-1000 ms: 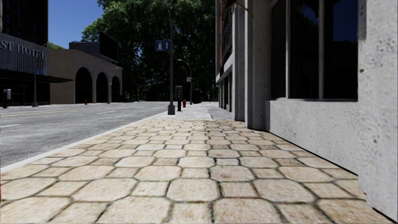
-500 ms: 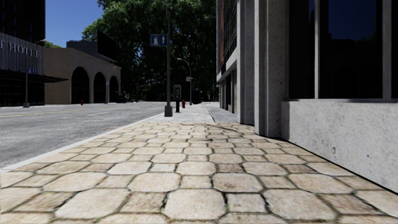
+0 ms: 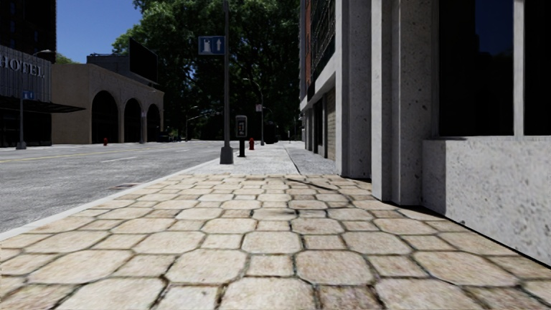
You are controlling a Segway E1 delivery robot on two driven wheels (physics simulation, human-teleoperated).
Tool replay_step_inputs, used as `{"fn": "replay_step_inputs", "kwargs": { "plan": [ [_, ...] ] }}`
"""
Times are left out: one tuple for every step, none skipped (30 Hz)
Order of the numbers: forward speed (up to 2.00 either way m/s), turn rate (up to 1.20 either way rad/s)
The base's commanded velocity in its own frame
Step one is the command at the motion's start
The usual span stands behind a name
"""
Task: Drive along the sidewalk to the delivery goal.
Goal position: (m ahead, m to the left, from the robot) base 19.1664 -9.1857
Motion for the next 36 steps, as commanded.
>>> {"fn": "replay_step_inputs", "kwargs": {
  "plan": [
    [2.0,0.0],
    [2.0,0.0],
    [2.0,0.0],
    [2.0,0.0],
    [2.0,0.0],
    [2.0,0.0],
    [2.0,0.0],
    [2.0,0.0],
    [2.0,-0.09],
    [2.0,-0.32],
    [2.0,-0.32],
    [2.0,-0.38],
    [2.0,-0.39],
    [2.0,-0.23],
    [2.0,0.0],
    [2.0,0.0],
    [2.0,0.0],
    [2.0,0.0],
    [2.0,0.0],
    [2.0,0.0],
    [2.0,0.0],
    [2.0,0.0],
    [2.0,0.0],
    [2.0,0.0],
    [2.0,0.0],
    [2.0,0.0],
    [2.0,0.0],
    [2.0,0.0],
    [2.0,0.0],
    [2.0,0.0],
    [2.0,0.0],
    [2.0,0.0],
    [2.0,0.0],
    [2.0,0.0],
    [2.0,0.0],
    [2.0,0.0]
  ]
}}
